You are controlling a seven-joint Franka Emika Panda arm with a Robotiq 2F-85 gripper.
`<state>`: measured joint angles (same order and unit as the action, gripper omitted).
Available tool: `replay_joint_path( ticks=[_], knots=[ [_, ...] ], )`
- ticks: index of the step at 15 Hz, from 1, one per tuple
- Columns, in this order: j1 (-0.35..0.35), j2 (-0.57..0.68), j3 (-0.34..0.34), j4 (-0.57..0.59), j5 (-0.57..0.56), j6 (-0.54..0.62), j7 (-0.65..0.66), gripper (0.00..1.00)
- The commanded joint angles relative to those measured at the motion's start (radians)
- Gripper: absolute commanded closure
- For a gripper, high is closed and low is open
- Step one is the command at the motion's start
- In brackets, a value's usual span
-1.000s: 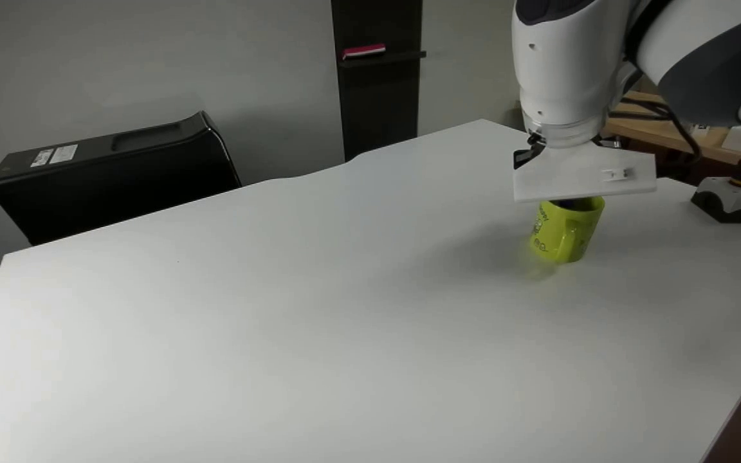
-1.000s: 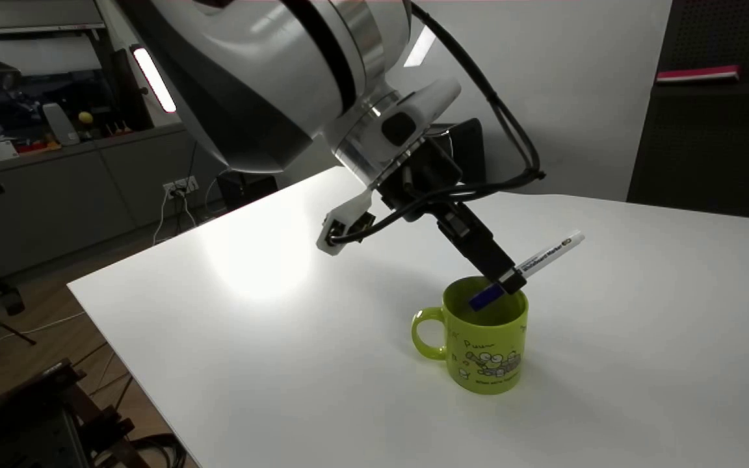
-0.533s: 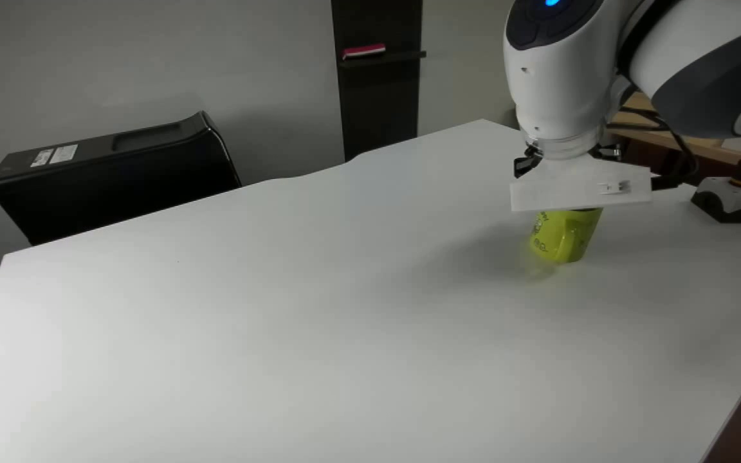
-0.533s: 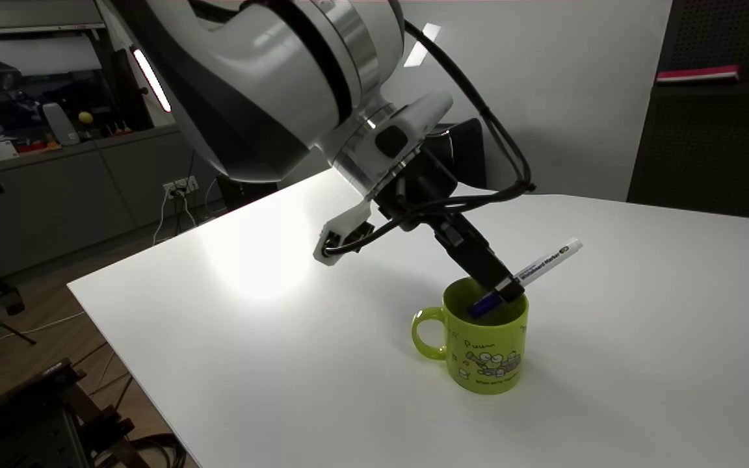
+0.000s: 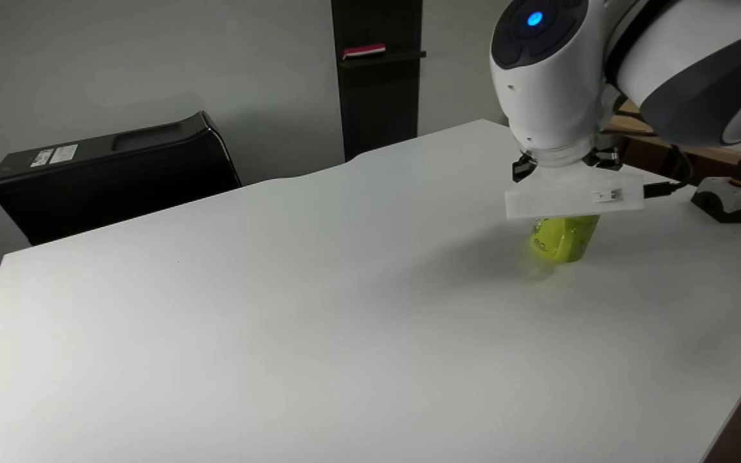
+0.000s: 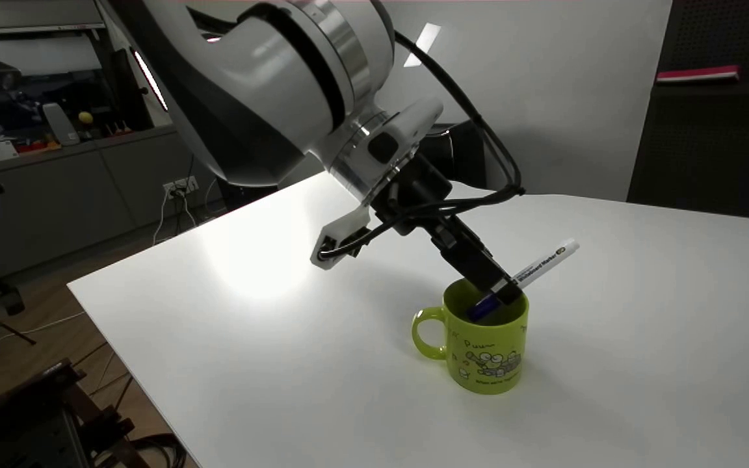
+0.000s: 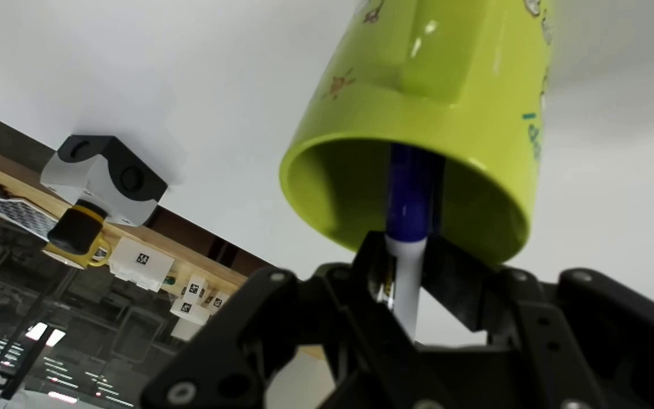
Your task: Pick up the pen and put it in the light green cup
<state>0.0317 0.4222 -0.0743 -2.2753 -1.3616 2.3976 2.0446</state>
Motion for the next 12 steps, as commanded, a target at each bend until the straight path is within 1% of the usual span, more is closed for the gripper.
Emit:
replay_joint_path(
  ticks=[1, 4, 7, 12],
  knots=[
    [-0.005, 0.033, 0.015, 0.028, -0.039, -0.036, 0.063, 0.94],
    [-0.007, 0.037, 0.022, 0.032, -0.047, -0.055, 0.078, 0.94],
    [-0.013, 0.024, 0.042, 0.015, -0.013, -0.043, 0.040, 0.94],
    [-0.007, 0.015, 0.068, 0.006, -0.008, -0.031, 0.040, 0.94]
  ],
)
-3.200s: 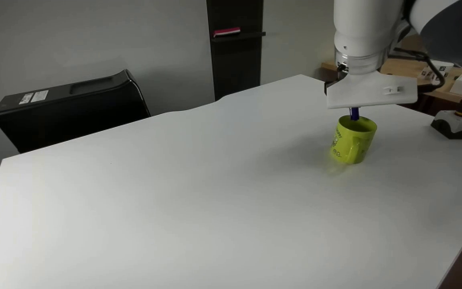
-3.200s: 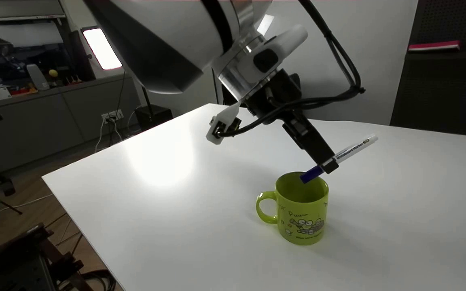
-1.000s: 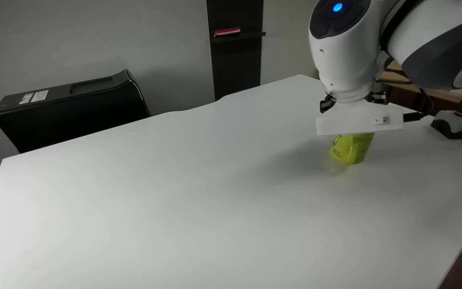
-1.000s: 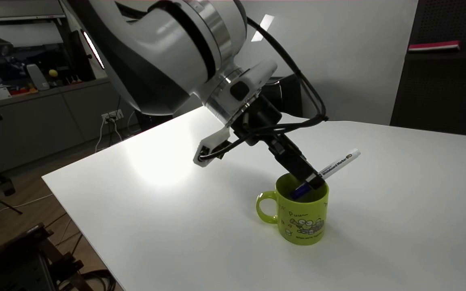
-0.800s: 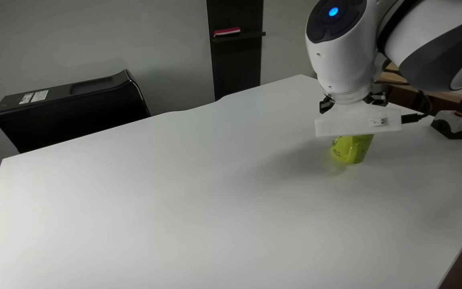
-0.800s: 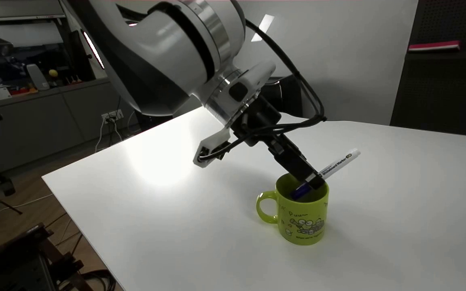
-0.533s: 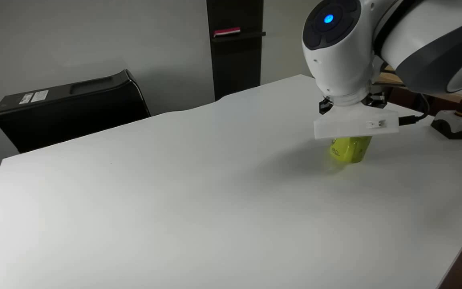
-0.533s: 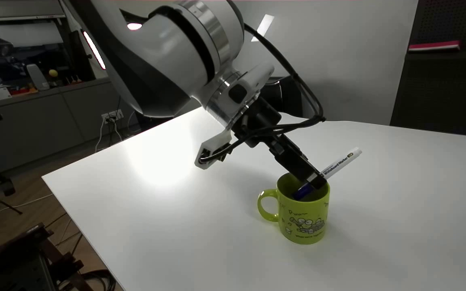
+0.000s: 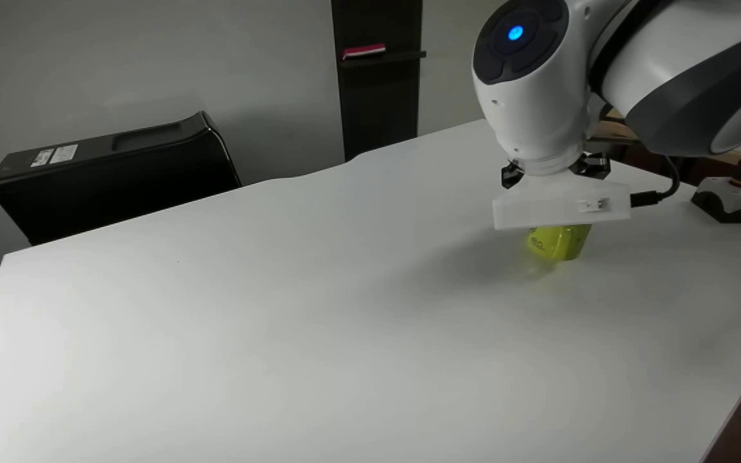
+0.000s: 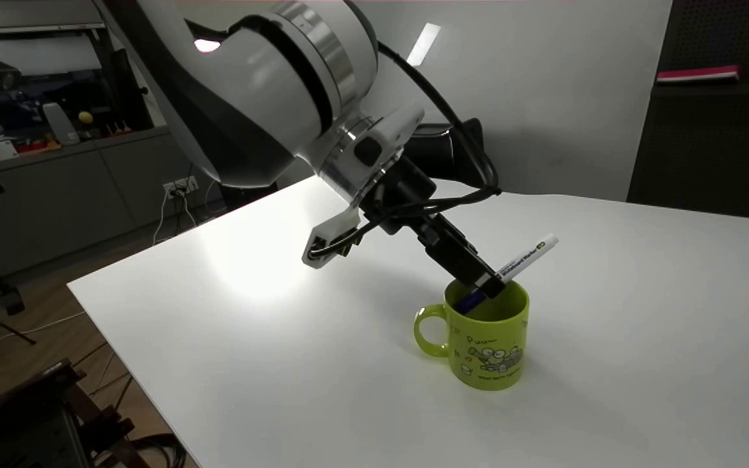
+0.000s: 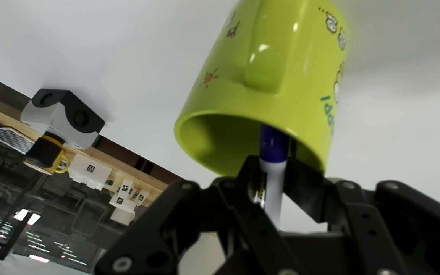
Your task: Pick up the pen and put it in the light green cup
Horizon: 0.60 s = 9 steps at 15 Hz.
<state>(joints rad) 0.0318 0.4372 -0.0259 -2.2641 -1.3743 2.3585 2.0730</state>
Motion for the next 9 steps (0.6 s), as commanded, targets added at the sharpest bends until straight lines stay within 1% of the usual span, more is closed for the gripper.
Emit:
replay_joint_path(
  ticks=[1, 3, 4, 5, 9],
  knots=[
    [-0.008, 0.000, 0.022, -0.004, 0.004, 0.008, 0.012, 0.94],
    [-0.008, 0.001, 0.022, -0.002, 0.001, 0.005, 0.015, 0.94],
    [-0.008, 0.001, 0.022, -0.002, 0.000, 0.005, 0.016, 0.51],
    [-0.008, 0.003, 0.020, -0.001, -0.002, 0.002, 0.018, 0.50],
    [-0.008, 0.003, 0.020, 0.003, -0.003, -0.002, 0.020, 0.25]
  ],
)
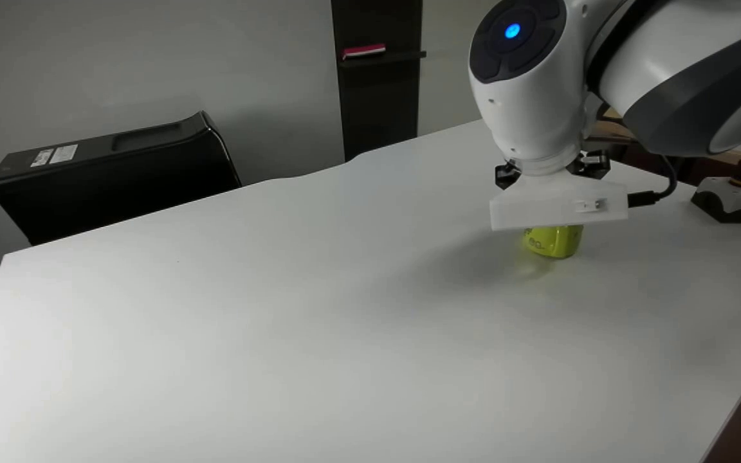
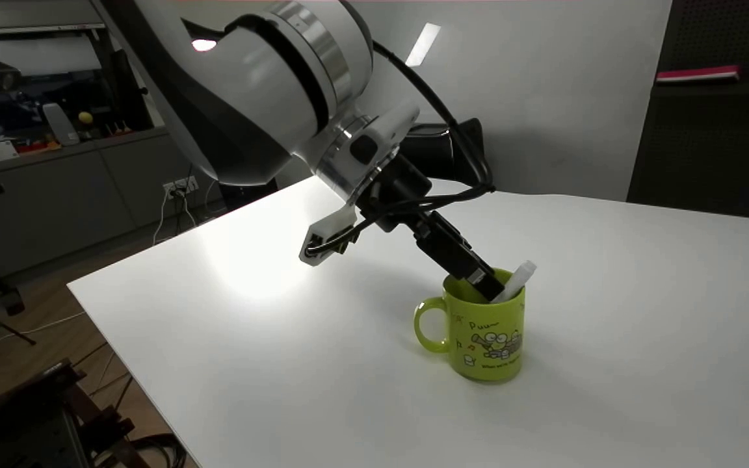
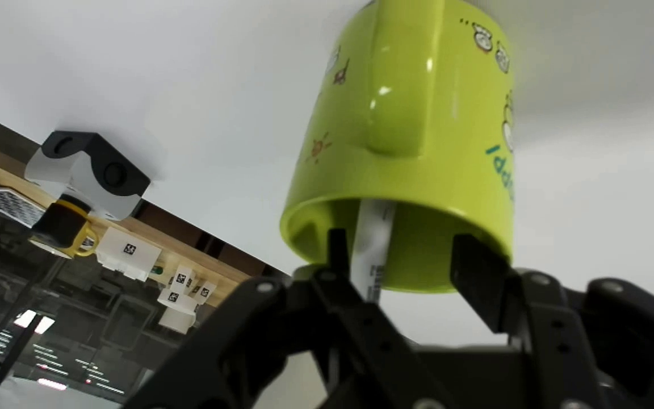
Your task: Pick up the pen and put it in the light green cup
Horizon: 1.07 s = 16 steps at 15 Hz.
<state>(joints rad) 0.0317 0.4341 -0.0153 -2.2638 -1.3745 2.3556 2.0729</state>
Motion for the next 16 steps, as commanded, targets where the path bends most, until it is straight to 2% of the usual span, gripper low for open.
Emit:
replay_joint_path(
  ticks=[1, 3, 9, 10, 11, 12, 16],
  knots=[
    [-0.009, 0.007, 0.009, 0.004, -0.001, 0.001, 0.018, 0.18],
    [-0.008, 0.005, 0.010, 0.007, -0.001, 0.001, 0.017, 0.05],
    [-0.014, -0.014, 0.011, 0.004, -0.001, 0.029, 0.022, 0.07],
    [-0.018, -0.017, 0.012, 0.002, -0.002, 0.047, 0.021, 0.21],
    [-0.017, -0.017, 0.010, 0.002, -0.008, 0.054, 0.028, 0.53],
    [-0.017, -0.018, 0.008, 0.003, -0.011, 0.060, 0.031, 0.55],
    [-0.020, -0.044, 0.002, 0.006, -0.019, 0.082, 0.041, 0.83]
  ],
)
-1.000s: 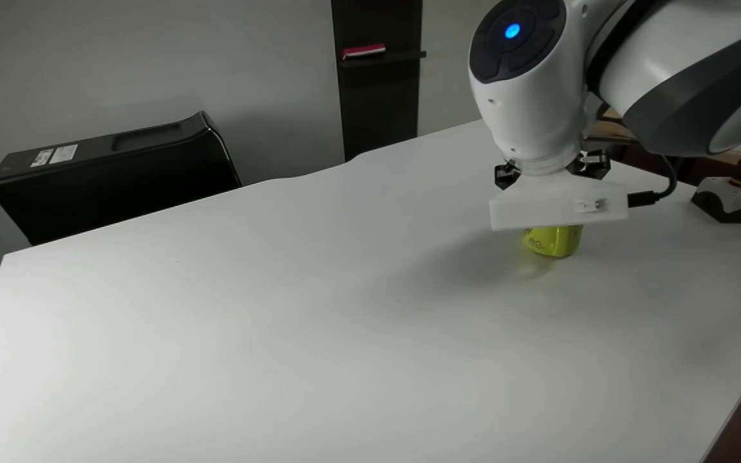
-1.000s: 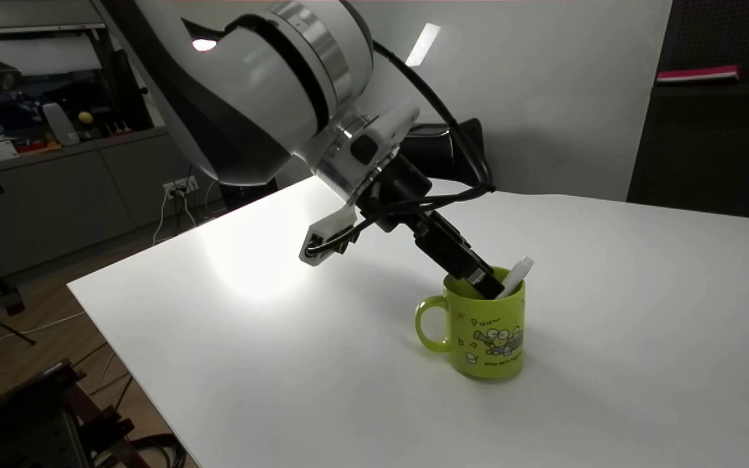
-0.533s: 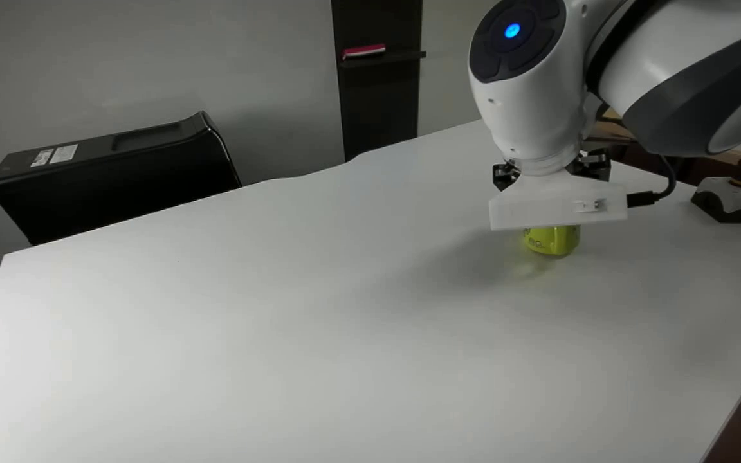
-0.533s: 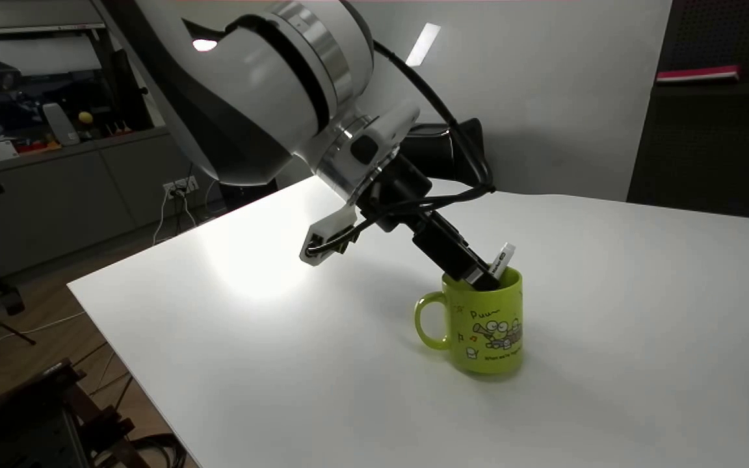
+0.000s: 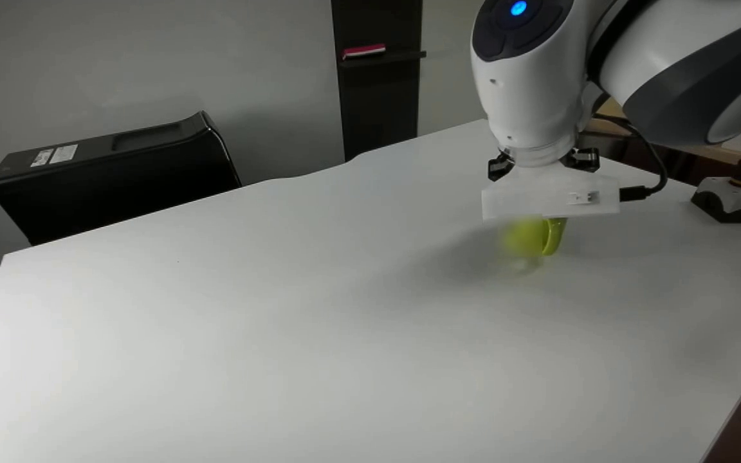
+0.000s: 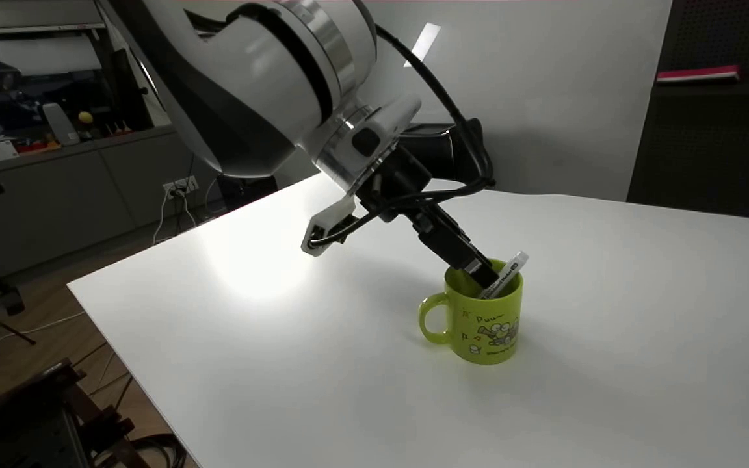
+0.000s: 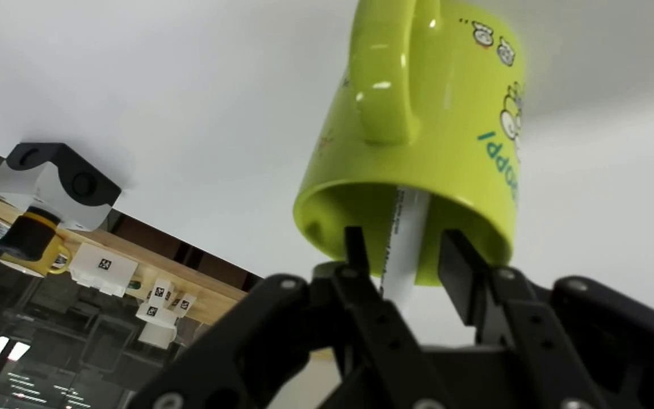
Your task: Pick up the pen and put it in the light green cup
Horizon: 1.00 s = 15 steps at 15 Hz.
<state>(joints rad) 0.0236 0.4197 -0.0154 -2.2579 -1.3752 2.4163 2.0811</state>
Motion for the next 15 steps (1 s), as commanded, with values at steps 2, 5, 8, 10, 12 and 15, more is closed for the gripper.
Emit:
replay_joint_path(
  ticks=[2, 5, 8, 10, 12, 15],
  knots=[
    [-0.012, -0.044, 0.001, 0.006, -0.017, 0.023, 0.031, 0.97],
    [-0.016, -0.080, 0.005, 0.018, 0.002, 0.026, 0.012, 1.00],
    [-0.048, -0.124, 0.024, 0.019, 0.119, 0.098, -0.139, 1.00],
    [-0.071, -0.139, 0.044, 0.008, 0.281, 0.186, -0.325, 0.74],
    [-0.123, -0.138, 0.108, 0.002, 0.439, 0.225, -0.497, 0.67],
    [-0.201, -0.124, 0.227, 0.017, 0.676, 0.191, -0.752, 0.47]
  ],
)
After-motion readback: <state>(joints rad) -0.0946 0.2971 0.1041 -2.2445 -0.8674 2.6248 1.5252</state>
